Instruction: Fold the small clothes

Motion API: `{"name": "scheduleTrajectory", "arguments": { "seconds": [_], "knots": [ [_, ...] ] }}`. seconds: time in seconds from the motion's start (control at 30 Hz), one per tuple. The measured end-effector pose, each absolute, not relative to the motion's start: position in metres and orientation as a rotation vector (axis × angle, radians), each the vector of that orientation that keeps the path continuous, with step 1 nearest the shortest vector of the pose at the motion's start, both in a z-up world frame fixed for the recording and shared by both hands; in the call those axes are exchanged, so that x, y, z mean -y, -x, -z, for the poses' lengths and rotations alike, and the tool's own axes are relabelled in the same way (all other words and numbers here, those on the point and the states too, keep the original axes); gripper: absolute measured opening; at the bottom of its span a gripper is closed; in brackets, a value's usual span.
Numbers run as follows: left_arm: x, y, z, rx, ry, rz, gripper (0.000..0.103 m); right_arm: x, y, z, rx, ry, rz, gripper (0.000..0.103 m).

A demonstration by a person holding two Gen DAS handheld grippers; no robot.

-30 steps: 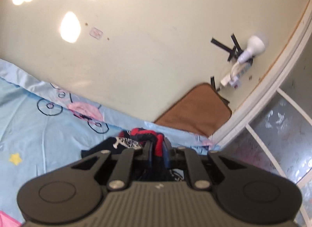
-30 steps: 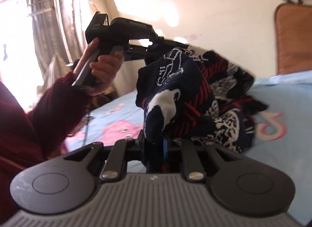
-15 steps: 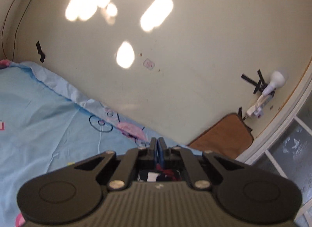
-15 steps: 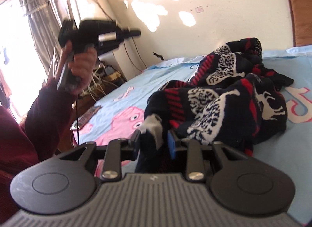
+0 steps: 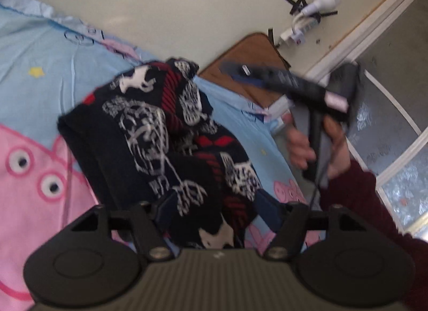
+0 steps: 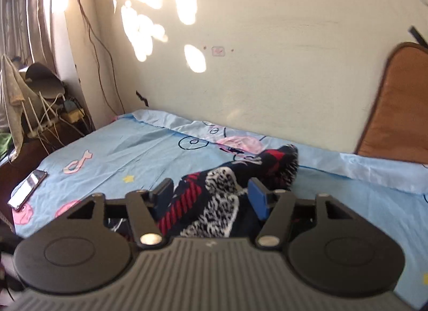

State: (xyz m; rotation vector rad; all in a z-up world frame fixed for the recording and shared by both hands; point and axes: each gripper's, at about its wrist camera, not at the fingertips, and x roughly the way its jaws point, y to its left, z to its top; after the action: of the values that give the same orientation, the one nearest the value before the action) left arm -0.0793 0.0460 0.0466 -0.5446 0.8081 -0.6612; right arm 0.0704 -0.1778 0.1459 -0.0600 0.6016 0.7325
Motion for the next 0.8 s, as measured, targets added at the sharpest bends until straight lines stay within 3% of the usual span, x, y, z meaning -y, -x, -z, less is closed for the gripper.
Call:
{"name": "scheduleTrajectory", "arguments": {
  "seconds": [0.03, 0.07, 0.23, 0.3, 0.37, 0.4, 0.43, 0.47, 0.5, 0.53, 0.63, 0.8],
  "knots": [
    [-0.038, 0.080, -0.039, -0.847, 0.551, 0.676, 0.085, 0.158, -0.081, -0.145, -0.628, 0.095, -0.750, 0.081],
    [-0.031, 0.080, -0.032, -0.884, 0.560, 0.681, 0.088, 0.134, -0.089, -0.141, -0.658, 0.153, -0.773, 0.086],
    [-0.015, 0.070, -0.005, -1.021, 0.626, 0.700, 0.090, 0.026, -0.095, -0.100, -0.762, 0.513, -0.887, 0.088],
    [-0.011, 0.069, 0.003, -1.054, 0.637, 0.704, 0.069, 0.005, -0.088, -0.080, -0.805, 0.662, -0.932, 0.088],
    [-0.012, 0.068, 0.009, -1.084, 0.642, 0.711, 0.018, -0.003, -0.086, -0.063, -0.858, 0.739, -0.945, 0.086],
    [-0.015, 0.068, 0.012, -1.088, 0.652, 0.706, 0.016, -0.003, -0.088, -0.057, -0.904, 0.740, -0.938, 0.084],
    [-0.021, 0.067, 0.014, -1.078, 0.679, 0.702, 0.015, 0.002, -0.091, -0.056, -0.931, 0.682, -0.938, 0.080],
    [-0.027, 0.069, 0.015, -1.063, 0.696, 0.703, 0.014, 0.006, -0.096, -0.058, -0.973, 0.620, -0.960, 0.057],
    [-0.033, 0.070, 0.014, -1.042, 0.702, 0.699, 0.014, 0.010, -0.096, -0.061, -0.988, 0.575, -0.985, 0.016],
    [-0.039, 0.072, 0.011, -1.017, 0.700, 0.690, 0.014, 0.008, -0.092, -0.062, -0.976, 0.580, -0.964, 0.009],
    [-0.063, 0.081, -0.002, -0.926, 0.686, 0.640, 0.014, 0.008, -0.074, -0.063, -0.903, 0.613, -0.904, 0.008],
    [-0.123, 0.100, -0.028, -0.772, 0.708, 0.511, 0.014, 0.010, -0.074, -0.111, -0.683, 0.477, -0.829, 0.008]
  ]
}}
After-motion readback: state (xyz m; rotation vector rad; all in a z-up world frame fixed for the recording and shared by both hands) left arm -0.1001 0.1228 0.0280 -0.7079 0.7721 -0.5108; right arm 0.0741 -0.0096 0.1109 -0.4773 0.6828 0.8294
